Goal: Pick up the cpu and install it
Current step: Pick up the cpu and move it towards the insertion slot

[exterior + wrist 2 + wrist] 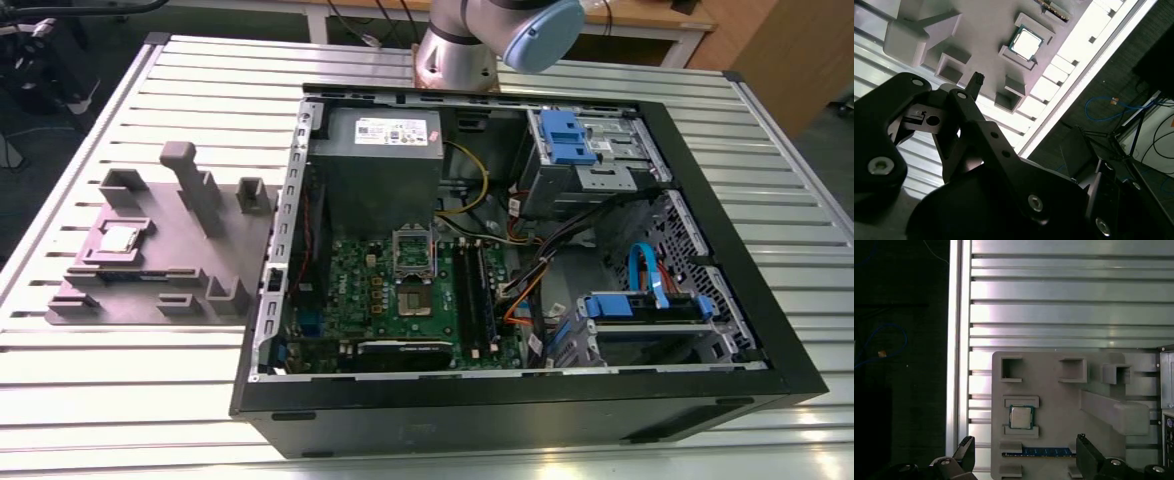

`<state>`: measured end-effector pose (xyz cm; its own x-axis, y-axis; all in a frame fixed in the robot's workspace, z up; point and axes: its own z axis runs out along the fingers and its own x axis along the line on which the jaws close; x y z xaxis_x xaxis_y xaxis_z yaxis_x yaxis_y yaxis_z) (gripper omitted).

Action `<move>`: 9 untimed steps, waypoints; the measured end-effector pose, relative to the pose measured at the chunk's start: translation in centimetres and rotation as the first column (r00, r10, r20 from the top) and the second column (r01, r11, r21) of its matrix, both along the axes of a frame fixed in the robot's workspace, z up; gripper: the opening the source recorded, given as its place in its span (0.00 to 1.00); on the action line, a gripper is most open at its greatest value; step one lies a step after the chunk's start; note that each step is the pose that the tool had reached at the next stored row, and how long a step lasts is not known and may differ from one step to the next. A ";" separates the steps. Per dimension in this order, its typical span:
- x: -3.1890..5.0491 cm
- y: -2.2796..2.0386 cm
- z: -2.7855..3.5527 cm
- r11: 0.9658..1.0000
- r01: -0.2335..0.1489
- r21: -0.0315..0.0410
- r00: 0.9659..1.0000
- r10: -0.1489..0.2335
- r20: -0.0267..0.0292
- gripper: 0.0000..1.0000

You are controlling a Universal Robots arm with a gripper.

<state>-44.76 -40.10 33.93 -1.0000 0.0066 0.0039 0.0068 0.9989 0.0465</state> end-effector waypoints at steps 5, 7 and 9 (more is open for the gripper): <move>-0.11 0.00 -0.18 1.000 -0.005 0.000 1.000 0.005 0.000 0.88; -0.13 0.00 -0.28 1.000 -0.006 0.000 1.000 0.006 0.000 0.88; -0.16 0.00 -0.41 1.000 -0.010 0.000 1.000 0.010 0.000 0.88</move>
